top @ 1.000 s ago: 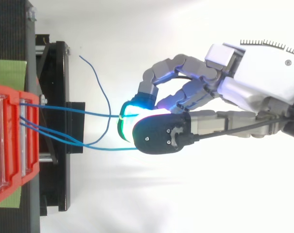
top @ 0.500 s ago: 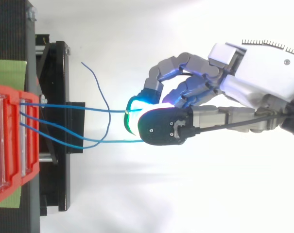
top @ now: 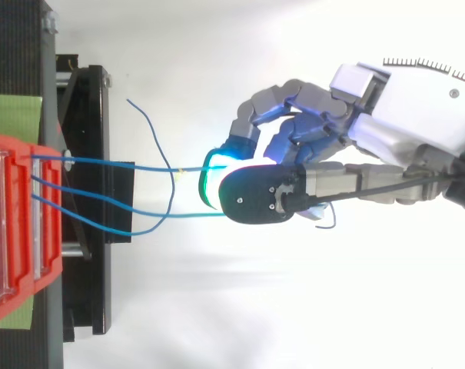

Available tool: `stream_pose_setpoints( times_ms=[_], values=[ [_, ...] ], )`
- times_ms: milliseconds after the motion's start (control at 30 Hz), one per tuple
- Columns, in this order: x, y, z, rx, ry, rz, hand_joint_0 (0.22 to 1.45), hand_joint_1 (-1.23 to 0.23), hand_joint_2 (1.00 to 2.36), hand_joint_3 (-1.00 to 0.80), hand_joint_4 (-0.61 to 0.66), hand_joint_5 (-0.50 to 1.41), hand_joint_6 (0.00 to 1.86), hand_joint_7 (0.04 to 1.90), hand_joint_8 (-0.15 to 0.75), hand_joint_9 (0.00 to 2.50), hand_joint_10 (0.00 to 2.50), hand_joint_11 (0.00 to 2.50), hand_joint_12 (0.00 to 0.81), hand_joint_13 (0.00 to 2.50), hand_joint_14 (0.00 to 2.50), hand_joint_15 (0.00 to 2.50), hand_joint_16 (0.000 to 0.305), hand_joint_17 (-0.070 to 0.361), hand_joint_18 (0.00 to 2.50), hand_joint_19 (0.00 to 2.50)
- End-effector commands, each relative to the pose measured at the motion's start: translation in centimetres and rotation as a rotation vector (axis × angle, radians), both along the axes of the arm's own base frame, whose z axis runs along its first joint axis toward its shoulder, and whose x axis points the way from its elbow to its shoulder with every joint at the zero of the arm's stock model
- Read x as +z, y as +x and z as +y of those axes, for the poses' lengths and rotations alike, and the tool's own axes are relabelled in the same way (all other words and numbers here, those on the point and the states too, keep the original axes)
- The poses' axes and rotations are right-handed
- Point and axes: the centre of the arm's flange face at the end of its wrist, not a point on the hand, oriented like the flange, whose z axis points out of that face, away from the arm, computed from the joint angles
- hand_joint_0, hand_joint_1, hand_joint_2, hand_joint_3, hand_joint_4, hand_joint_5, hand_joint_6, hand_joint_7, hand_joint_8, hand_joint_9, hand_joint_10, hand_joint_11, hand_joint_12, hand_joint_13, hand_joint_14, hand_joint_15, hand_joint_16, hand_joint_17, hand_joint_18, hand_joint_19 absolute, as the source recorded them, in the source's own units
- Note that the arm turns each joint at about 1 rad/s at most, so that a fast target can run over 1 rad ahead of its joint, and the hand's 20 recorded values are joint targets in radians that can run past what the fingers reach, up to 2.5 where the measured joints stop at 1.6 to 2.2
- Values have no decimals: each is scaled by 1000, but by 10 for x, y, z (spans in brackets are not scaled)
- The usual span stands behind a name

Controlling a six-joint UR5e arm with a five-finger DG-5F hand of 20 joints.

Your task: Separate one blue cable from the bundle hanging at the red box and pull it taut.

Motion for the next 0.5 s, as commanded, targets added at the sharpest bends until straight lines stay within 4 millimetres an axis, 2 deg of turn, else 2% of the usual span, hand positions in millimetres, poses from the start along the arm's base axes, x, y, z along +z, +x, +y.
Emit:
stream_pose_setpoints(
  times_ms=[0, 167, 267, 400, 433, 467],
  values=[
    [0, -1, -6, -7, -1, 4, 562, -570, 1000, -500, 104, -259, 877, 861, 281, 551, 956, 1335, 344, 903, 750, 1423, 49, 110, 834, 1061],
    [1, -1, -10, -13, 1, 3, 563, -564, 1000, -500, 115, -259, 877, 858, 287, 544, 966, 1325, 345, 877, 920, 1386, 48, 109, 850, 1093],
    [10, -3, -12, -17, 2, -10, 564, -560, 1000, -500, 115, -259, 877, 860, 287, 541, 996, 1315, 347, 872, 971, 1367, 49, 111, 852, 1061],
    [24, -9, -16, -35, -22, -6, 564, -559, 1000, -500, 117, -259, 878, 853, 285, 537, 1046, 1299, 350, 878, 857, 1396, 50, 113, 822, 1008],
    [24, -9, -17, -38, -25, -3, 565, -559, 1000, -500, 117, -259, 877, 853, 285, 537, 1055, 1288, 350, 883, 801, 1413, 51, 114, 813, 976],
    [25, -10, -17, -39, -28, 0, 565, -559, 1000, -500, 116, -259, 878, 853, 285, 533, 1116, 1278, 354, 899, 644, 1455, 51, 114, 786, 937]
  ],
)
